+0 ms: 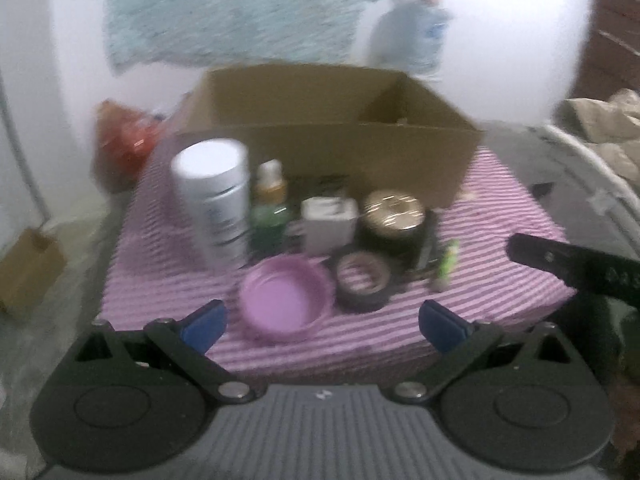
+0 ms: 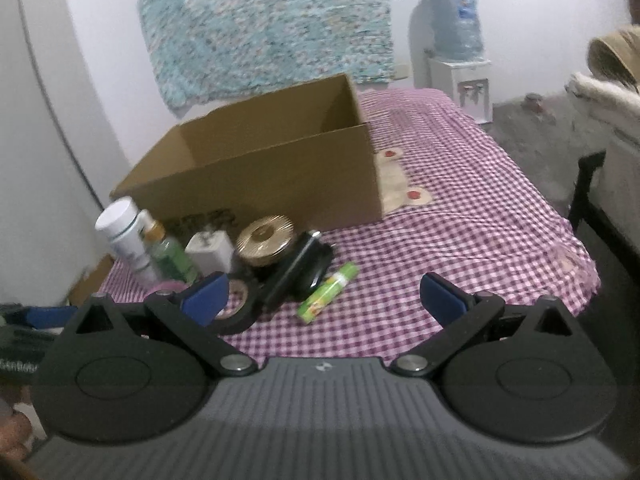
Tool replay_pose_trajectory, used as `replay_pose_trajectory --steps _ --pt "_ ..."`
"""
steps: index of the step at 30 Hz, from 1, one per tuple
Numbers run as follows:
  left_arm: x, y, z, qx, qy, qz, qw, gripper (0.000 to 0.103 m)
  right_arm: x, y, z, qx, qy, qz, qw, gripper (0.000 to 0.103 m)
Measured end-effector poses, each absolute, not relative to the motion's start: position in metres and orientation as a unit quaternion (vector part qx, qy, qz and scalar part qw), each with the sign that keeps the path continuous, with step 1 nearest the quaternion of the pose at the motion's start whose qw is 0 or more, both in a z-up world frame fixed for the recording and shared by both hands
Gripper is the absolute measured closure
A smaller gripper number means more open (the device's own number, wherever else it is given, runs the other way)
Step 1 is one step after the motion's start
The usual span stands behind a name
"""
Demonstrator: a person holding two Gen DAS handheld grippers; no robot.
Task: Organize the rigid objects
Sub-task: 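Close the right gripper around the black cylinder beside the tape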
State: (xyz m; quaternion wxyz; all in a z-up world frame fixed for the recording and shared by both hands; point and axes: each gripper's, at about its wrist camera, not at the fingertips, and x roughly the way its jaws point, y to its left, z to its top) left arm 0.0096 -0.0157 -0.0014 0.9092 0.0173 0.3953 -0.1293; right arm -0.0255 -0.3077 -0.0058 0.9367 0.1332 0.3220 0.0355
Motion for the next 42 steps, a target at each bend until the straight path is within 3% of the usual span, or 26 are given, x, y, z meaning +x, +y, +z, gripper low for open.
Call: replay_pose_trajectory --steps 6,10,12,21,26,35,42 --pt "0.017 -0.049 -0.001 0.050 0.352 -0.208 0.911 0.009 -0.017 -0.334 -0.012 0.182 0.314 0.048 0.931 0.001" --pt "0.025 -0.072 -0.001 0.077 0.347 -0.233 0.905 0.027 -0.006 -0.338 -0.018 0.211 0.316 0.073 0.922 0.004" --pt "0.031 -0.082 -0.003 0.083 0.351 -0.242 0.901 0.029 0.000 -0.336 -0.021 0.219 0.319 0.087 0.918 0.008" --pt "0.057 -0.103 -0.017 0.095 0.378 -0.248 0.887 0.042 0.036 -0.329 -0.035 0.249 0.332 0.126 0.901 0.038" --pt "0.072 -0.112 -0.025 0.099 0.397 -0.246 0.879 0.062 0.051 -0.327 -0.042 0.252 0.347 0.130 0.894 0.057" --pt "0.088 -0.120 -0.036 0.101 0.428 -0.244 0.864 0.067 0.070 -0.326 -0.058 0.261 0.370 0.144 0.880 0.072" --pt "0.101 -0.125 -0.044 0.093 0.449 -0.246 0.854 0.070 0.079 -0.327 -0.067 0.277 0.383 0.154 0.868 0.077"
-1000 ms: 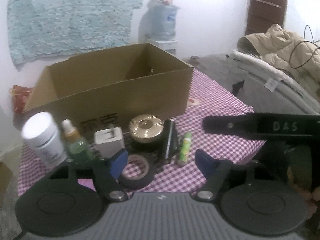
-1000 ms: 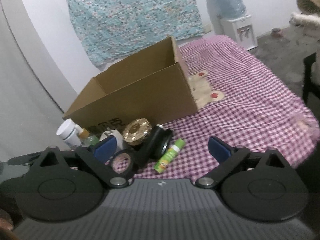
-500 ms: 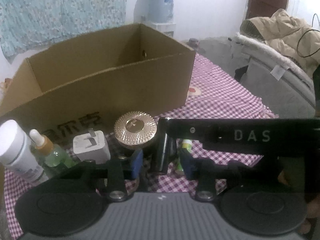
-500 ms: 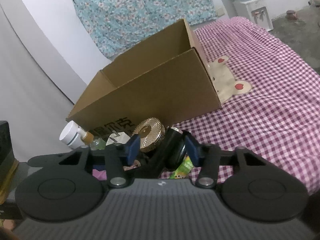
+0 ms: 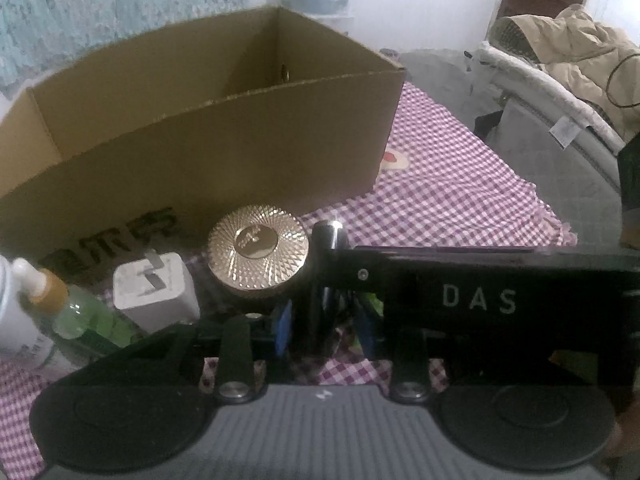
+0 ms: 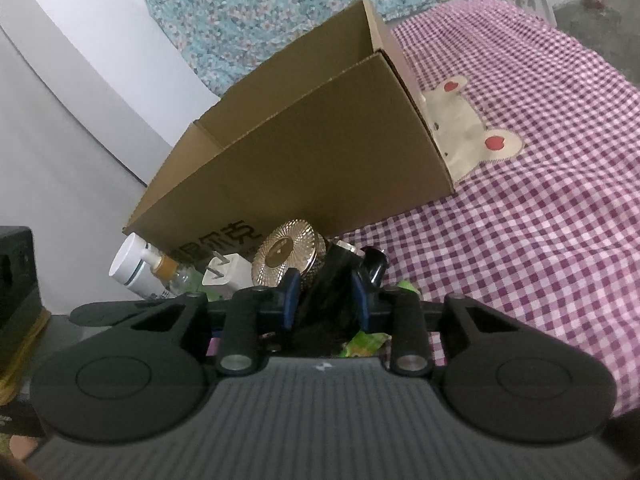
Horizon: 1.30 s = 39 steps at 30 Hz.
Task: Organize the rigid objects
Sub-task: 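Close the right gripper around the black cylinder beside the tape, then carry the black cylinder into the cardboard box and open the right gripper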
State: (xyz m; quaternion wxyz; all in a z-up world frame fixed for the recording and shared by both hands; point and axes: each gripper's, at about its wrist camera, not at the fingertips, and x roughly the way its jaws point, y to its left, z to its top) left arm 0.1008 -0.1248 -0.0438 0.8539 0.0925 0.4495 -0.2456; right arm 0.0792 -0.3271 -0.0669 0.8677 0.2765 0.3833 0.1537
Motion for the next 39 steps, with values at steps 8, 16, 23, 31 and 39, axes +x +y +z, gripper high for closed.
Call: replay_pose_trajectory --steps 8,16,23,31,39 --pt "0.105 -0.127 -0.049 0.079 0.458 -0.243 0.852 0.080 0.084 -0.325 -0.075 0.291 0.393 0.160 0.858 0.077" --pt "0.100 -0.125 -0.042 0.080 0.444 -0.244 0.858 0.080 0.078 -0.328 -0.069 0.301 0.390 0.161 0.855 0.077" --pt "0.085 -0.121 -0.023 0.077 0.418 -0.253 0.869 0.080 0.063 -0.329 -0.049 0.304 0.375 0.162 0.861 0.077" --pt "0.072 -0.105 0.032 0.082 0.351 -0.246 0.900 0.080 0.063 -0.309 0.015 0.261 0.326 0.195 0.888 0.075" --pt "0.135 -0.057 0.083 0.060 0.353 -0.189 0.914 0.080 0.151 -0.264 0.063 0.237 0.329 0.276 0.872 0.075"
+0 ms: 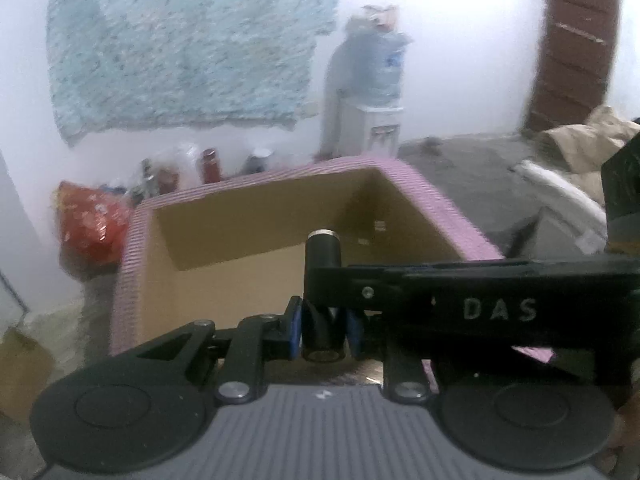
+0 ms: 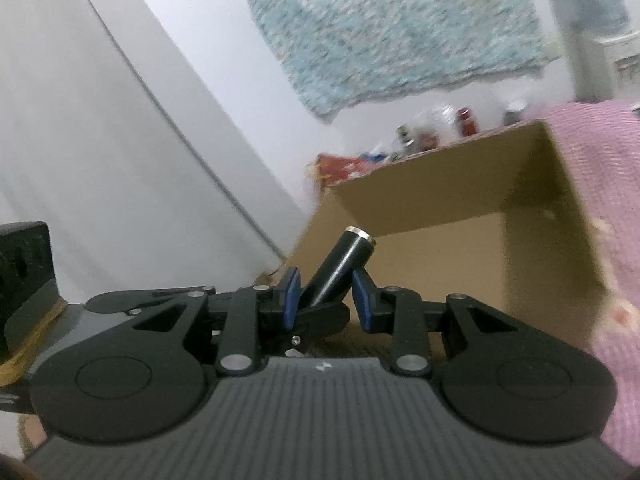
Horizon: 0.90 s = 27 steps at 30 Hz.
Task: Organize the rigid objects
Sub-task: 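Carry the black cylinder into the cardboard box and open the right gripper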
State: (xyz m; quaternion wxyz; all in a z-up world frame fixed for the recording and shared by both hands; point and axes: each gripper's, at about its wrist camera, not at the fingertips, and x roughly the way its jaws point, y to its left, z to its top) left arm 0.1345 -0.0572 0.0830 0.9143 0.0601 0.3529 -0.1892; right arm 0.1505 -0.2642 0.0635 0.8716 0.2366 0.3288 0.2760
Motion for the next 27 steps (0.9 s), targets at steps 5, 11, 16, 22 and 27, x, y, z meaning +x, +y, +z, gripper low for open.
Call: replay_pose_trajectory --steps 5,11,16,22,27 --pt "0.214 -0.030 0.068 0.064 0.430 -0.136 0.890 0.080 0.237 -0.231 0.051 0.258 0.425 0.297 0.816 0.075" --pt "0.275 -0.004 0.031 0.040 0.505 -0.098 0.856 0.080 0.306 -0.202 0.010 0.291 0.517 0.269 0.759 0.075" --pt "0.284 -0.002 0.017 0.080 0.505 -0.067 0.857 0.079 0.327 -0.195 -0.021 0.342 0.552 0.253 0.717 0.074" --pt "0.281 -0.009 0.024 0.086 0.488 -0.060 0.867 0.067 0.316 -0.207 -0.036 0.379 0.555 0.249 0.697 0.069" --pt "0.267 0.002 0.042 0.067 0.466 -0.068 0.880 0.061 0.299 -0.235 -0.014 0.391 0.529 0.260 0.707 0.065"
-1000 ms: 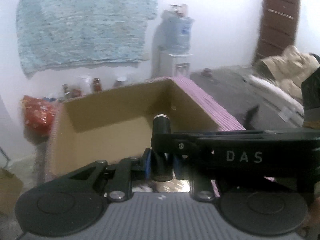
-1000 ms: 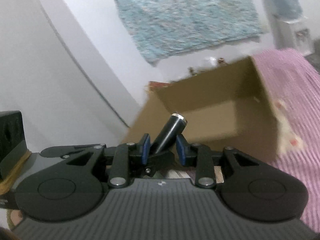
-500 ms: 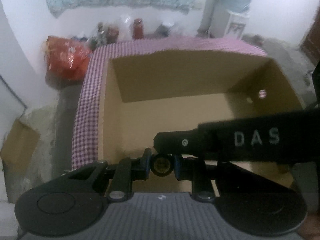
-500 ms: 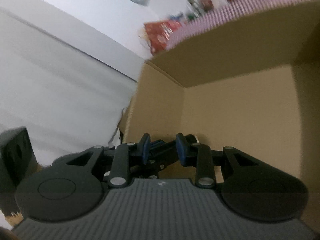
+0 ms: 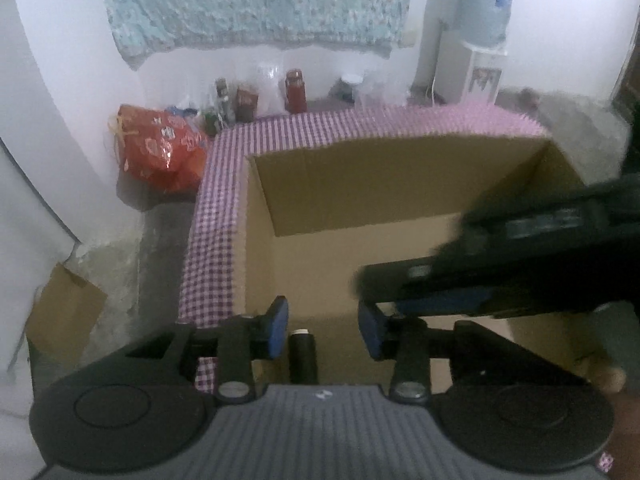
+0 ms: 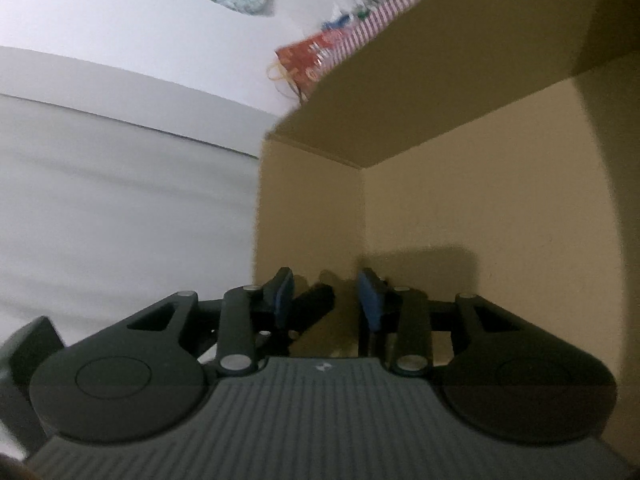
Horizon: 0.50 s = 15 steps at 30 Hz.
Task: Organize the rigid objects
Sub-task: 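Carry the black cylinder into the cardboard box and open the right gripper, then grasp the green glue stick with the right gripper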
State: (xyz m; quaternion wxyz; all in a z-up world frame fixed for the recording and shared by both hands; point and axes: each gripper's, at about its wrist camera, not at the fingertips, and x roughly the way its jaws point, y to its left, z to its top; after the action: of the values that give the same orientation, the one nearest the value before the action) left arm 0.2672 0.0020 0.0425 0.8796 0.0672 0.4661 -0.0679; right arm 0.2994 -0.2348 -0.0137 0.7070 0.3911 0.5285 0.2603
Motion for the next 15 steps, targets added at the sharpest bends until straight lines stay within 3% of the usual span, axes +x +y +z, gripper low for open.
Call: replay_pose_trajectory --steps 8,15 --pt "0.211 0.015 0.094 0.036 0.399 -0.088 0.912 0.046 0.226 -0.327 0.036 0.420 0.447 0.286 0.736 0.061" --pt "0.145 0.003 0.087 0.023 0.380 -0.137 0.915 0.037 0.124 -0.404 0.031 0.417 0.387 0.233 0.788 0.056"
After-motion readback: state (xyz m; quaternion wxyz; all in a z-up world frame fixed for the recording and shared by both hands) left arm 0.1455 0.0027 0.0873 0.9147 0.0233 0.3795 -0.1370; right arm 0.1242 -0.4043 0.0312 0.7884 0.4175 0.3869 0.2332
